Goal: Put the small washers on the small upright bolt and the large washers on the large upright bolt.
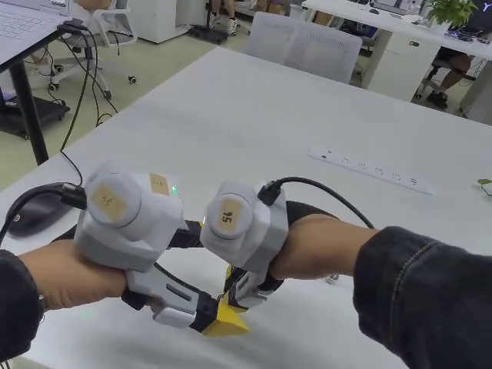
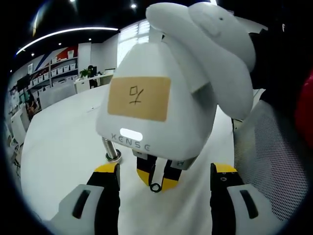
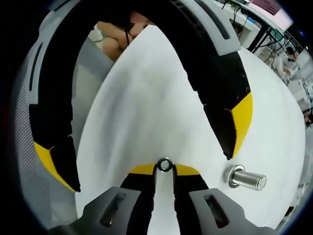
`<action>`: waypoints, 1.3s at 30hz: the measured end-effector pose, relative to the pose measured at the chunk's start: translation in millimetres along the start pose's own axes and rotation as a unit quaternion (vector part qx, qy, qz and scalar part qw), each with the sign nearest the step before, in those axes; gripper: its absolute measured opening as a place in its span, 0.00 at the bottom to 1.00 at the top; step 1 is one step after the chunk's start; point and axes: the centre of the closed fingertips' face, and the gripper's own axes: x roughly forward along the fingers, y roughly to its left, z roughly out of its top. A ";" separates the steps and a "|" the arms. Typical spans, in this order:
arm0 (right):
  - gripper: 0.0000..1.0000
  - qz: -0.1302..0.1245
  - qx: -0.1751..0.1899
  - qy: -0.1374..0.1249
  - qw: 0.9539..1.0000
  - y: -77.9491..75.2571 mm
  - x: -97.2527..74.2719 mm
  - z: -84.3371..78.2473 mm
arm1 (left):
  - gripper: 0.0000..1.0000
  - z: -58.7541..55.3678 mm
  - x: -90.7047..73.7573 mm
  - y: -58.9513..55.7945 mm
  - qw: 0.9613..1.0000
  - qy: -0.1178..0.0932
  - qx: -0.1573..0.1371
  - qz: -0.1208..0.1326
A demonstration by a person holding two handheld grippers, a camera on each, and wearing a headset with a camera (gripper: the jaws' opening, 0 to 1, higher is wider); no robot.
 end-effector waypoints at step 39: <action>0.13 -0.011 0.054 0.004 0.998 -0.6 -21.7 -46.4 | 0.75 0.7 4.6 -3.6 1.000 0.004 0.002 -0.008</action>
